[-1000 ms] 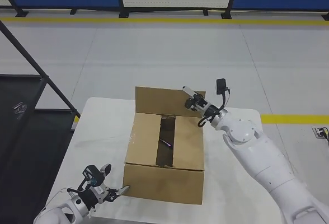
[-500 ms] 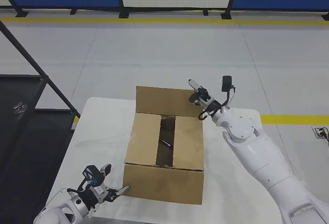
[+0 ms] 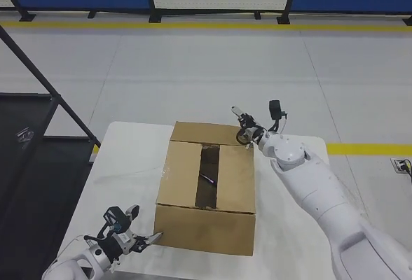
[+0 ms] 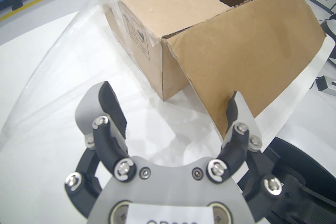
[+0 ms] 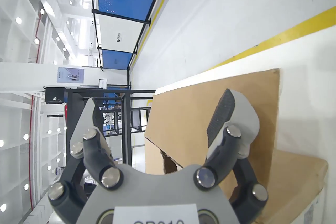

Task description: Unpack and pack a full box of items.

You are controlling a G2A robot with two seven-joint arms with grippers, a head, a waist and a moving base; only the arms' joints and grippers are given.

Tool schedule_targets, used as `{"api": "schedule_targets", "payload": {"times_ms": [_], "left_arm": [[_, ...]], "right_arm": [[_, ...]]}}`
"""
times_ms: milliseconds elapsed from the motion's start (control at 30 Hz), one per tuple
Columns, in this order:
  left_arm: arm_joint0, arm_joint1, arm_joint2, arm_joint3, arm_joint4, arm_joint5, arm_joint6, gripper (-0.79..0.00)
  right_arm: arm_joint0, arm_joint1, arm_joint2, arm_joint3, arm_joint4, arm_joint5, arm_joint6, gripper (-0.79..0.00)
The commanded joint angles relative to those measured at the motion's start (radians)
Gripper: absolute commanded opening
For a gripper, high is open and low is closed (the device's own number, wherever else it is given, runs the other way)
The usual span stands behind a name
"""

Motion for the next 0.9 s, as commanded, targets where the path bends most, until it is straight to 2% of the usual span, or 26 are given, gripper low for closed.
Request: {"api": "schedule_targets", "payload": {"times_ms": [0,233,500,733,867], "left_arm": [[0.000,0.000,0.000,0.000,0.000,0.000,0.000,0.000],[0.000,0.000,0.000,0.000,0.000,0.000,0.000,0.000],[0.000,0.000,0.000,0.000,0.000,0.000,0.000,0.000],[0.021,0.005,-0.021,-0.011,-0.016,-0.001,0.019,0.000],[0.028,0.008,-0.065,-0.007,-0.107,0.000,0.034,0.000]], "right_arm": [[0.008,-0.013,-0.001,0.030,-0.001,-0.006,0.022,0.000],[0.032,-0.036,0.001,0.096,-0.020,-0.008,0.125,0.000],[0.040,-0.042,0.018,0.128,-0.032,-0.069,0.276,0.000],[0.050,-0.043,0.035,0.133,-0.052,-0.098,0.293,0.000],[0.048,-0.043,0.063,0.112,-0.027,-0.150,0.269,0.000]]}}
